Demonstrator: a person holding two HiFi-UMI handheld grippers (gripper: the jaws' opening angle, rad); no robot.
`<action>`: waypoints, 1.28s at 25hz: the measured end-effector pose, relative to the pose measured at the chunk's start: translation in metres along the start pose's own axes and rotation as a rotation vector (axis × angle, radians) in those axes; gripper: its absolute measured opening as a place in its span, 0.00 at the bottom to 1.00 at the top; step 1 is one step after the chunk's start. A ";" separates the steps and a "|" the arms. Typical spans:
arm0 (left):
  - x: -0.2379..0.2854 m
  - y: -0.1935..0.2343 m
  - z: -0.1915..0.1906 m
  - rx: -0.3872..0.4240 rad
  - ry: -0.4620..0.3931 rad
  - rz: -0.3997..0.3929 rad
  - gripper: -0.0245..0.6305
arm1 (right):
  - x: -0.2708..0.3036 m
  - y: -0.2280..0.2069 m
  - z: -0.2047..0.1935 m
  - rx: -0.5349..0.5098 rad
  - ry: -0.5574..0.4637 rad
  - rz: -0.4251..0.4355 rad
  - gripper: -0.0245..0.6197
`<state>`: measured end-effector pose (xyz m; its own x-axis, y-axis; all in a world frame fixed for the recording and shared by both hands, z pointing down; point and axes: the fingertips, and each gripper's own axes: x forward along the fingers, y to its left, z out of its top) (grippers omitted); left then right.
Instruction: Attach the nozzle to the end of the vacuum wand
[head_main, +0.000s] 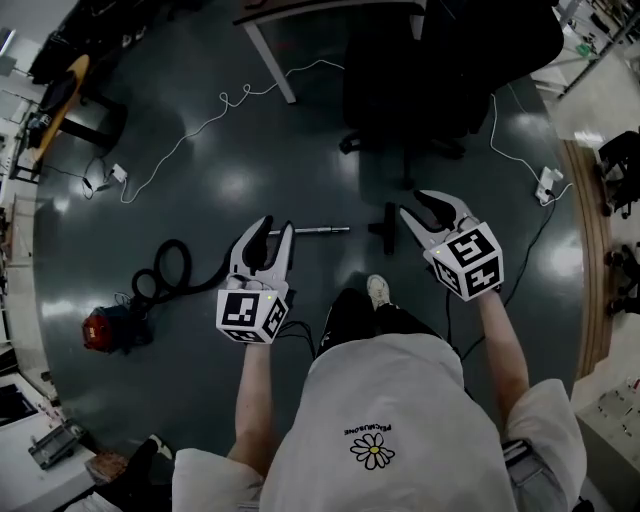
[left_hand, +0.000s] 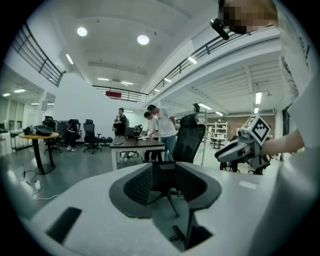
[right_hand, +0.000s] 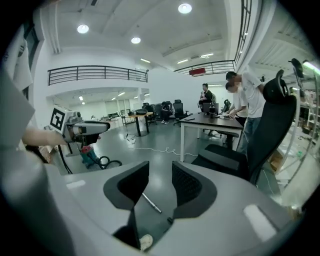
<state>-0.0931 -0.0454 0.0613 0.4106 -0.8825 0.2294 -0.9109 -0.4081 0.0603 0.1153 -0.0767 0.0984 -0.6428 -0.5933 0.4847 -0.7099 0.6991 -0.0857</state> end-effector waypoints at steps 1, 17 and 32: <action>0.008 0.002 -0.005 0.029 0.031 -0.030 0.26 | 0.006 -0.003 -0.001 -0.021 0.021 0.011 0.25; 0.215 0.134 -0.627 0.484 0.687 -0.594 0.43 | 0.366 -0.070 -0.440 -0.291 0.494 0.403 0.34; 0.285 0.192 -0.925 0.942 1.015 -0.658 0.36 | 0.512 -0.111 -0.745 -0.548 0.992 0.529 0.34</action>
<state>-0.1882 -0.1586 1.0366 0.1619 -0.1250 0.9789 -0.0676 -0.9910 -0.1154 0.0790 -0.1607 1.0045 -0.1498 0.2008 0.9681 -0.0644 0.9751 -0.2122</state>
